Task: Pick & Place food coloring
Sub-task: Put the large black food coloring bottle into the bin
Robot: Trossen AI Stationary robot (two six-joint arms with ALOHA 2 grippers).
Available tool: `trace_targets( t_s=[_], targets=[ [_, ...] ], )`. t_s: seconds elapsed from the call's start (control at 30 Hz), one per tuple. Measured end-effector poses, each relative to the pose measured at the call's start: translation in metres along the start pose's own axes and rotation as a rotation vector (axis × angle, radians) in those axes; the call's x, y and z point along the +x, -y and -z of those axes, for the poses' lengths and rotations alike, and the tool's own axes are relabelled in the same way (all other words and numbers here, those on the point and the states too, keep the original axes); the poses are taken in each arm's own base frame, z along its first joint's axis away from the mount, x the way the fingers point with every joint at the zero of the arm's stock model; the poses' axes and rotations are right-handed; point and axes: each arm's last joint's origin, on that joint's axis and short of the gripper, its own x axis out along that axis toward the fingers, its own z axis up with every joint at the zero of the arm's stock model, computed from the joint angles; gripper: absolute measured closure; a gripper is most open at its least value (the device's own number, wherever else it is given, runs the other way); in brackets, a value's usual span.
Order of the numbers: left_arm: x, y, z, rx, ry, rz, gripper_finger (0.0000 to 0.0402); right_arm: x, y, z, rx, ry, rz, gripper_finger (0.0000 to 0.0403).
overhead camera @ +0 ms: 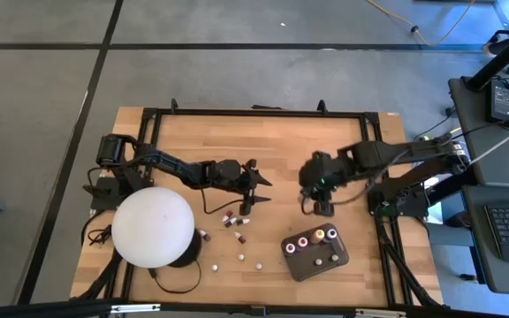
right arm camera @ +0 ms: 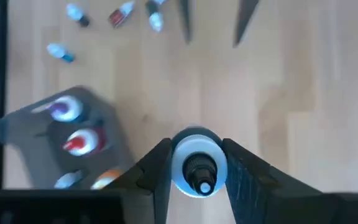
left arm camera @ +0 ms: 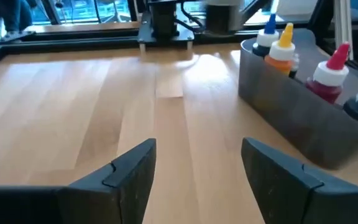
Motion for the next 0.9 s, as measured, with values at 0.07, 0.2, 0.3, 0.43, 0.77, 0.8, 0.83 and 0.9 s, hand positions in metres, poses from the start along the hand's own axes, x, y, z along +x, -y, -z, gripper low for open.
trace_targets(
  t_s=[0.07,0.2,0.3,0.43,0.77,0.8,0.83,0.9],
  targets=[
    [0.0,-0.004,-0.001,-0.019,0.012,-0.011,0.0168,-0.001,-0.016,0.004,0.014,-0.005,-0.027,0.028],
    [-0.001,-0.006,-0.001,-0.031,0.008,-0.02,0.0168,-0.003,-0.047,0.016,0.046,-0.008,-0.044,0.028],
    [0.0,-0.006,-0.001,-0.03,0.009,-0.018,0.0168,-0.001,-0.067,0.029,0.072,-0.003,-0.001,0.028],
    [0.0,-0.006,-0.001,-0.031,0.009,-0.018,0.0168,0.002,-0.086,0.041,0.109,0.038,0.03,0.028],
    [0.0,-0.006,-0.002,-0.045,0.02,-0.017,0.0168,0.039,-0.099,0.06,0.133,0.047,0.017,0.028],
    [0.0,-0.006,-0.002,-0.045,0.022,-0.018,0.0168,0.042,-0.099,0.061,0.133,0.047,0.015,0.028],
    [0.0,-0.006,-0.002,-0.045,0.024,-0.018,0.0168,0.045,-0.099,0.063,0.132,0.044,0.017,0.028],
    [0.0,-0.006,-0.002,-0.045,0.025,-0.017,0.0168,0.049,-0.099,0.065,0.135,0.043,0.018,0.028]
  ],
)
